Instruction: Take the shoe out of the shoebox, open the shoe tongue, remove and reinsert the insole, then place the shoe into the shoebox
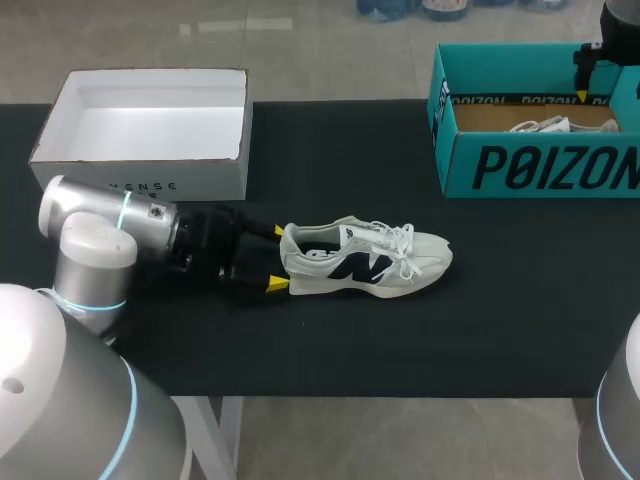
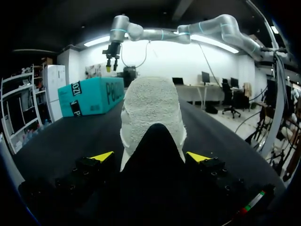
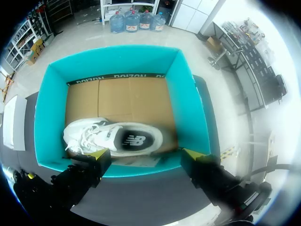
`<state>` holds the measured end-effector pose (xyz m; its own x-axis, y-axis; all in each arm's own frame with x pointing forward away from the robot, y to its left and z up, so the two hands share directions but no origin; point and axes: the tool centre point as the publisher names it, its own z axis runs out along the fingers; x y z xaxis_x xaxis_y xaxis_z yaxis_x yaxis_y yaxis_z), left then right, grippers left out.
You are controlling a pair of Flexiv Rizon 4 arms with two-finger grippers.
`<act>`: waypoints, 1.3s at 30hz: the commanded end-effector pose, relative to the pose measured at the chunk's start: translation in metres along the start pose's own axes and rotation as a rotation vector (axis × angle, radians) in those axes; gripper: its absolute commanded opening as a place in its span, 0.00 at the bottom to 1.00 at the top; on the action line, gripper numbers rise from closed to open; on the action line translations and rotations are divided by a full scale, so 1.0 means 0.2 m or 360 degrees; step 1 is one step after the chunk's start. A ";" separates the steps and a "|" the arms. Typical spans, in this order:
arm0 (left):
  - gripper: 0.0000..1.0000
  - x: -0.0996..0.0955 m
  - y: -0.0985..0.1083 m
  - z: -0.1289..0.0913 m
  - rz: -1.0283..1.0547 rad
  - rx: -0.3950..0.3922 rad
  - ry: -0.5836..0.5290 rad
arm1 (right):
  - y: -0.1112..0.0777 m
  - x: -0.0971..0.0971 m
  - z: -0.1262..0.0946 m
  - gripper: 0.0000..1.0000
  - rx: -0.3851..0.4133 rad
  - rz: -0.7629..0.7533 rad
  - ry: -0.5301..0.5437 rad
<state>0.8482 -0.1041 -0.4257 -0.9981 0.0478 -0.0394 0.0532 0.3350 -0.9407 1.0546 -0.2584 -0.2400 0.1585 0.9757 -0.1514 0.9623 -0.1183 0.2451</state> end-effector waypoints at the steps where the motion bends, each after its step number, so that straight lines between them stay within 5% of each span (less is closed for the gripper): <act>1: 1.00 0.00 0.02 0.04 -0.0008 0.0012 -0.0006 | -0.01 0.00 0.00 1.00 -0.0005 0.0001 -0.0002; 39: 1.00 -0.02 0.08 0.10 -0.0066 0.0053 -0.0038 | -0.01 0.00 0.00 1.00 -0.0005 0.0001 -0.0002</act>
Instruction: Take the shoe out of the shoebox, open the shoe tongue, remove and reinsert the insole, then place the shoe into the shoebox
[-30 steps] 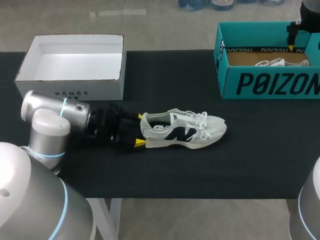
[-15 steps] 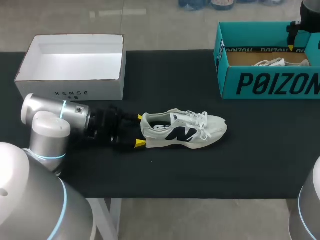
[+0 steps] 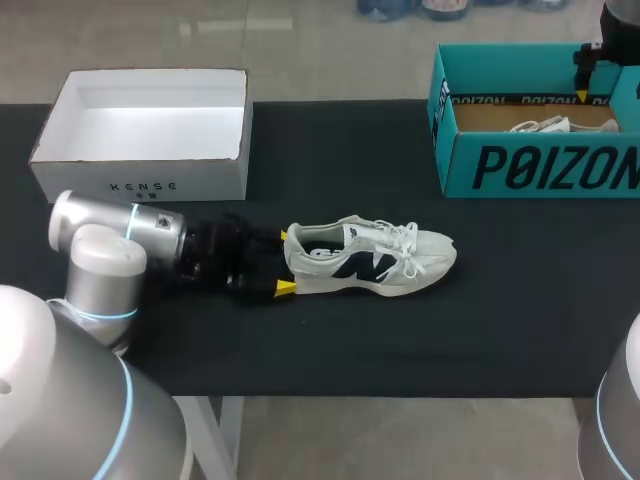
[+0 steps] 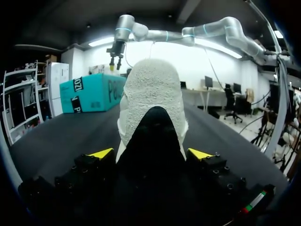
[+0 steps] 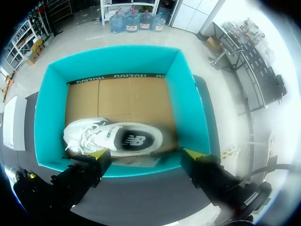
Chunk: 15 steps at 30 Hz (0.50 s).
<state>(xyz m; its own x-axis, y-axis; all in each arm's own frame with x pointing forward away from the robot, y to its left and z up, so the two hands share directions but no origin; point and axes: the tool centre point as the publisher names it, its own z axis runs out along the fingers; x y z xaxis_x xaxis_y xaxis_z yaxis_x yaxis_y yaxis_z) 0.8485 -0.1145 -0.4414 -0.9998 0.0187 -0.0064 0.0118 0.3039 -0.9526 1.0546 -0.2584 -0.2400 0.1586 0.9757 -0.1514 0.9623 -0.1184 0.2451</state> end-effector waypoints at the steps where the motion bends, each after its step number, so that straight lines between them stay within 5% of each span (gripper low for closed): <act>1: 1.00 -0.02 0.02 0.02 -0.0007 -0.0003 -0.0016 | -0.01 0.00 0.00 1.00 -0.0005 0.0001 -0.0001; 15: 1.00 -0.03 0.03 0.03 -0.0018 0.0005 -0.0018 | -0.01 0.00 0.00 1.00 -0.0005 0.0001 -0.0001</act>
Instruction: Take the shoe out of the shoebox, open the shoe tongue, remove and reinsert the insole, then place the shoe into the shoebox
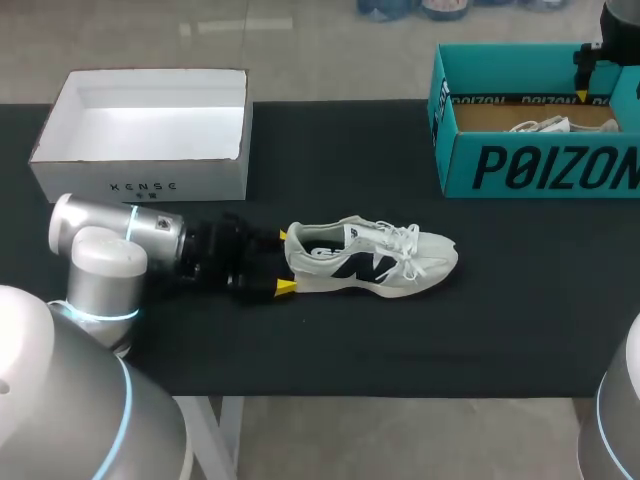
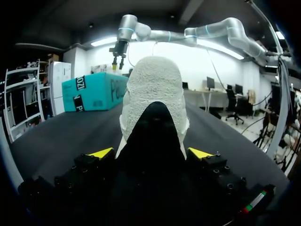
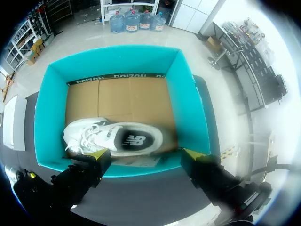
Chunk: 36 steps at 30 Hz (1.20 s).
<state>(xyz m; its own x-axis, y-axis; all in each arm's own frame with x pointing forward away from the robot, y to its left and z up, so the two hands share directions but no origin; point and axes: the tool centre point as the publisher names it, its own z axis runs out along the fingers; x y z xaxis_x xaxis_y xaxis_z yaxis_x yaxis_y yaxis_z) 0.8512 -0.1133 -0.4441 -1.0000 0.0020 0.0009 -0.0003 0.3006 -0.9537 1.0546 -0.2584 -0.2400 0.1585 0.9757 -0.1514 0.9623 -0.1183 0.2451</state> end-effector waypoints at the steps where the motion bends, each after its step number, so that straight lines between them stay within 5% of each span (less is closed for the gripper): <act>1: 0.55 -0.02 0.02 0.03 0.0001 0.0000 0.0004 | -0.01 0.00 0.00 1.00 -0.0005 0.0001 -0.0002; 2: 0.02 -0.02 0.02 0.03 0.0001 0.0006 0.0009 | -0.01 0.00 0.00 1.00 -0.0005 0.0001 -0.0002; 3: 0.00 -0.02 0.01 0.03 0.0001 0.0006 0.0009 | -0.01 0.00 0.00 1.00 -0.0005 0.0001 -0.0002; 36: 0.00 -0.02 0.01 0.04 0.0002 0.0012 0.0010 | -0.01 0.00 0.00 1.00 -0.0005 0.0001 -0.0002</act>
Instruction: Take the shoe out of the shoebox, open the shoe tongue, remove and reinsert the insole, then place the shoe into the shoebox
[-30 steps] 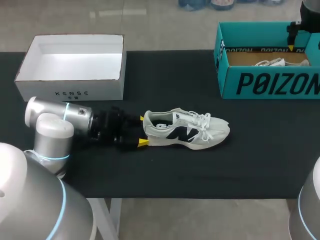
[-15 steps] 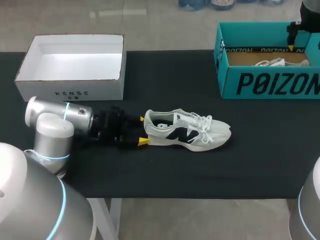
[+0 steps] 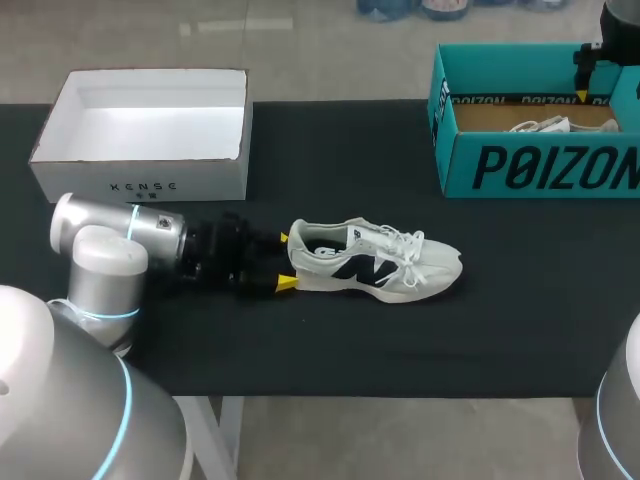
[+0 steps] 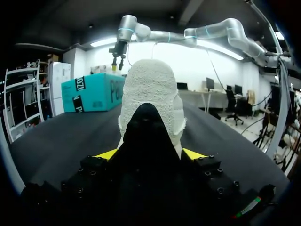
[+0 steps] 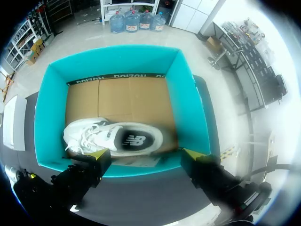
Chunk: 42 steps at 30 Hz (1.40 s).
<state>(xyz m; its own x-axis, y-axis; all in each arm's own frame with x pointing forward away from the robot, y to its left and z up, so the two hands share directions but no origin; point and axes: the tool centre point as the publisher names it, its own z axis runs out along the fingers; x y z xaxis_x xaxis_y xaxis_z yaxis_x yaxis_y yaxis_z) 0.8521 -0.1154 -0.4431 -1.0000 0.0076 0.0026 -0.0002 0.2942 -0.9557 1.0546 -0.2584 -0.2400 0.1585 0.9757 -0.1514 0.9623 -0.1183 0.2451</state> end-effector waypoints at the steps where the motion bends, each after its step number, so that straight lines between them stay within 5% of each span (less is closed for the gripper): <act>1: 0.00 -0.01 0.02 0.03 0.0002 0.0001 0.0001 | -0.01 0.00 0.00 1.00 -0.0005 0.0001 -0.0002; 5: 0.00 -0.01 0.02 0.03 0.0002 0.0001 0.0001 | -0.01 0.00 0.00 1.00 -0.0005 0.0001 -0.0002; 14: 0.00 -0.01 0.02 0.03 0.0002 0.0001 0.0001 | -0.21 0.17 -0.22 1.00 0.0048 0.0158 -0.0103; 22: 0.00 -0.01 0.02 0.03 0.0002 0.0001 0.0001 | -0.51 0.42 -0.33 1.00 0.0094 0.0147 -0.0078; 31: 0.00 -0.01 0.02 0.03 0.0002 0.0001 0.0001 | -0.80 0.79 -0.28 1.00 0.0203 -0.0011 -0.0044; 42: 0.00 -0.01 0.02 0.03 0.0002 0.0001 0.0001 | -0.80 0.79 -0.28 1.00 0.0203 -0.0011 -0.0044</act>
<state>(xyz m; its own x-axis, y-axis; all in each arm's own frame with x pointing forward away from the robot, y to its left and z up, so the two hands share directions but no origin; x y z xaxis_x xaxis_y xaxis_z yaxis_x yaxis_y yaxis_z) 0.8522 -0.1156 -0.4432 -1.0000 0.0080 0.0027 -0.0002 0.2942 -0.9557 0.9135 -0.0737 -0.2482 0.1568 0.9711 -0.1799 0.9833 -0.1364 0.1208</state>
